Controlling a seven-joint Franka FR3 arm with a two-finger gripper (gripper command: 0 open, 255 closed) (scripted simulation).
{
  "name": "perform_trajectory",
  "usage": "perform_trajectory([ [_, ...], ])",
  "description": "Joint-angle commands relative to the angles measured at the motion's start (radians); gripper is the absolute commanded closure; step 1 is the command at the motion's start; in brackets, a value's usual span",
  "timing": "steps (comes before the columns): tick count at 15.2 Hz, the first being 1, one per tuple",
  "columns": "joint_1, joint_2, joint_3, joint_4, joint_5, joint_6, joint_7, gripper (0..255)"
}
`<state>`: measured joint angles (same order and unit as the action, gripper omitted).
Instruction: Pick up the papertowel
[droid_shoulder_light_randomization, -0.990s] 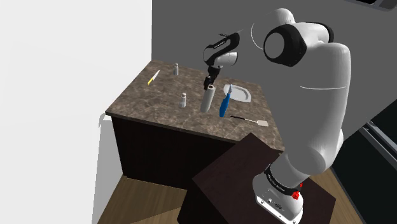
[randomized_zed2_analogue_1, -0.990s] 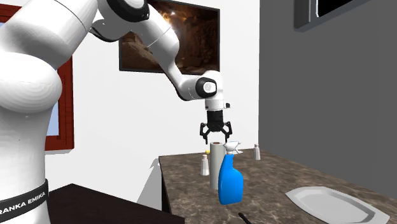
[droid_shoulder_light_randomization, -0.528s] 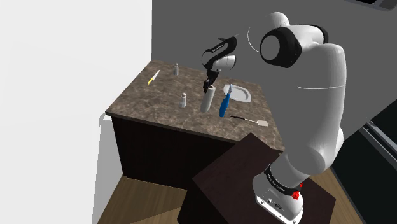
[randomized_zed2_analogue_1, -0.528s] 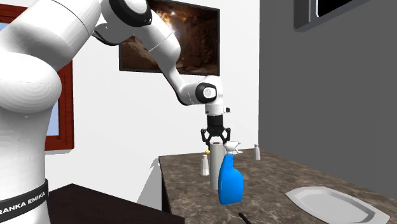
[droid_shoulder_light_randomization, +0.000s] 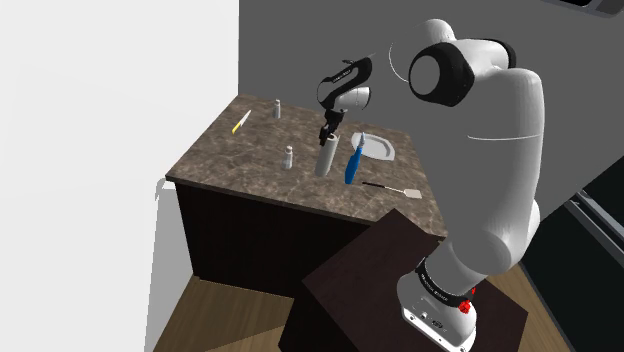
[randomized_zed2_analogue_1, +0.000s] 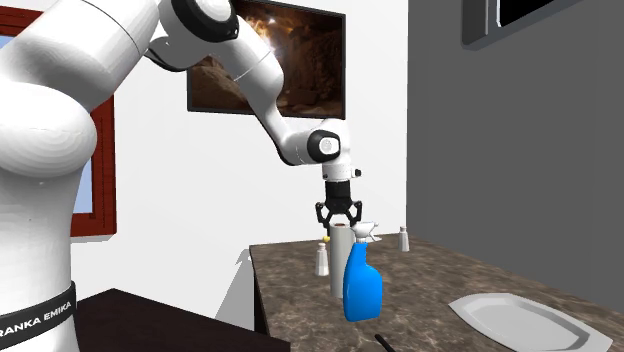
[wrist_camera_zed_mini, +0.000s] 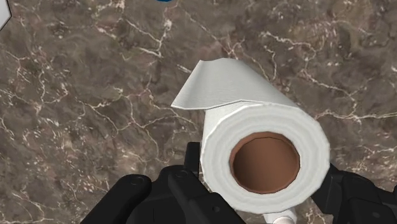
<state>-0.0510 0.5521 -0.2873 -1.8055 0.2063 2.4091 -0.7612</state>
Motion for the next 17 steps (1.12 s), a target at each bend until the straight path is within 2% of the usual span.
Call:
perform_trajectory([
  [1,0.0,-0.007,-0.004,0.0,-0.004,-0.009,0.001,255],
  [17,0.02,-0.117,-0.032,0.037,-0.049,-0.152,0.029,255],
])
